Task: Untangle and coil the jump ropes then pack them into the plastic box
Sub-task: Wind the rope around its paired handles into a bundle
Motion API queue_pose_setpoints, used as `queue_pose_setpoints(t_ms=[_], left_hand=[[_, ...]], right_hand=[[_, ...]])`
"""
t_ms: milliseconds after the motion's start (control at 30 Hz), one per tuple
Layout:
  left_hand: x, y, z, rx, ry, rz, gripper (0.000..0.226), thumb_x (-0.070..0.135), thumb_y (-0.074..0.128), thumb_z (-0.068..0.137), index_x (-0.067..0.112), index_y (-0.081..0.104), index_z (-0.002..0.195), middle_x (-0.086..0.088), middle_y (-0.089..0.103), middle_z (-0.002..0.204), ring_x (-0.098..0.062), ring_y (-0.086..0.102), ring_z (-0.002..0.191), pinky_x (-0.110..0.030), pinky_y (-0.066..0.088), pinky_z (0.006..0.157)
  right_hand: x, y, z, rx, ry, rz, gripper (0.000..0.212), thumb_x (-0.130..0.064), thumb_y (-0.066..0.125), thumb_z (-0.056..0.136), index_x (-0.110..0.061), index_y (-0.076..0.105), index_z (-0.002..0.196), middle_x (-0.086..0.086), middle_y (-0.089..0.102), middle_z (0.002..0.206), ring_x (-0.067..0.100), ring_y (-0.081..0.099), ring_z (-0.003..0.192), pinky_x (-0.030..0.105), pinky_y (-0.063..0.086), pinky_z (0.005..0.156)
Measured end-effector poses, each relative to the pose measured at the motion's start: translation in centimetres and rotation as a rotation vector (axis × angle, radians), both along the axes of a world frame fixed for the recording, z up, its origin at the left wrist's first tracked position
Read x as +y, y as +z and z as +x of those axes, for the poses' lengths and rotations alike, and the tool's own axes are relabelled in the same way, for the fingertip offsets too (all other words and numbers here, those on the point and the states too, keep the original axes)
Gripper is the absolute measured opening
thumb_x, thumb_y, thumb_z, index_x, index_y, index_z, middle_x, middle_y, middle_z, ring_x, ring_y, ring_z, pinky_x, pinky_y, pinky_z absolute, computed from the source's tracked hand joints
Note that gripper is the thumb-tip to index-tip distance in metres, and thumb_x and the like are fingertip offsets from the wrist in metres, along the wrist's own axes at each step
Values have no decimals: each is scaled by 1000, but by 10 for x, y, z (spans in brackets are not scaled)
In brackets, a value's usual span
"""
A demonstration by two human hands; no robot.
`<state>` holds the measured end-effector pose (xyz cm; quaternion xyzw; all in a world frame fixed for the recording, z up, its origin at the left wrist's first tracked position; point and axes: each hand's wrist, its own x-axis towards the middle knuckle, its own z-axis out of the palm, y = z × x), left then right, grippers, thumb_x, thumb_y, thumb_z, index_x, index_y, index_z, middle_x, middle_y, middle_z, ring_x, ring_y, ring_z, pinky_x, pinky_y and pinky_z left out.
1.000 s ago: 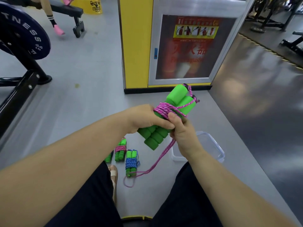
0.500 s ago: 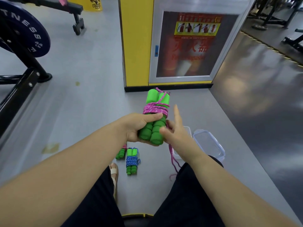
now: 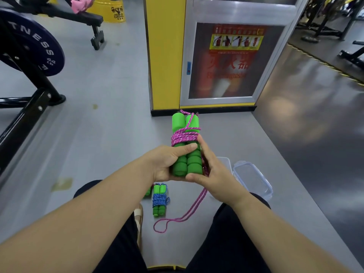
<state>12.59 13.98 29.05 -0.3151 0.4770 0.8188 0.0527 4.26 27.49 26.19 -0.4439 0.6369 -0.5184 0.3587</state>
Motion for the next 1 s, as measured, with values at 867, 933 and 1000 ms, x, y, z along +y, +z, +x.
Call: queue_pose_setpoints(t_ms=[867, 933, 1000], left_hand=[[-30, 14, 2, -656, -651, -1599, 20, 17, 54, 86, 9, 60, 103, -2, 54, 79, -21, 56, 68, -28, 47, 55], [-16, 13, -3, -691, -817, -1790, 21, 11, 49, 87, 12, 60, 105, 1, 50, 81, -21, 52, 74, -29, 42, 61], [2, 18, -8, -657, -946, -1935, 22, 5, 48, 88, 13, 60, 105, 1, 51, 86, -22, 53, 77, -29, 39, 62]], right_hand=[[11, 63, -59, 1408, 179, 381, 34, -43, 36, 97, -25, 60, 115, -7, 61, 106, 15, 55, 96, 27, 39, 65], [4, 73, -54, 1506, 187, 120, 35, -44, 39, 94, -23, 67, 101, -5, 65, 91, 16, 62, 83, 20, 25, 47], [-5, 82, -49, 1519, 223, -67, 37, -42, 41, 86, -22, 72, 79, -6, 64, 69, 16, 63, 60, 14, 17, 42]])
